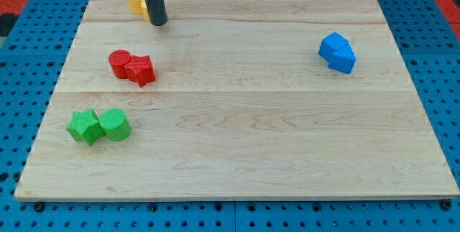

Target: Push the yellow heart slightly left and down

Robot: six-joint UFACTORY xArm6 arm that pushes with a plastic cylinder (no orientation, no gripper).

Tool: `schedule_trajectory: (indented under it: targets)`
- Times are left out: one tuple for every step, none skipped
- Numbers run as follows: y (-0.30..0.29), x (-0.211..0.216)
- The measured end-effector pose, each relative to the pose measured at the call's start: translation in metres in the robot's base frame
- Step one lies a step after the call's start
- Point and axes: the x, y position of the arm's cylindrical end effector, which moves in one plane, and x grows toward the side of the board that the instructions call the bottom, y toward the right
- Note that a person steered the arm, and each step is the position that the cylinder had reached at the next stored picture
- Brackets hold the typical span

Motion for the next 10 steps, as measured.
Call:
schedule_trajectory:
  targets:
    - [0.000, 0.000]
    - [0.001, 0.000]
    - [0.001, 0.000]
    - [0.001, 0.000]
    - [0.001, 0.002]
    - [0.001, 0.003]
    - [0.006, 0.004]
    - [0.007, 0.004]
    - [0.004, -0.001]
    - [0.025, -0.002]
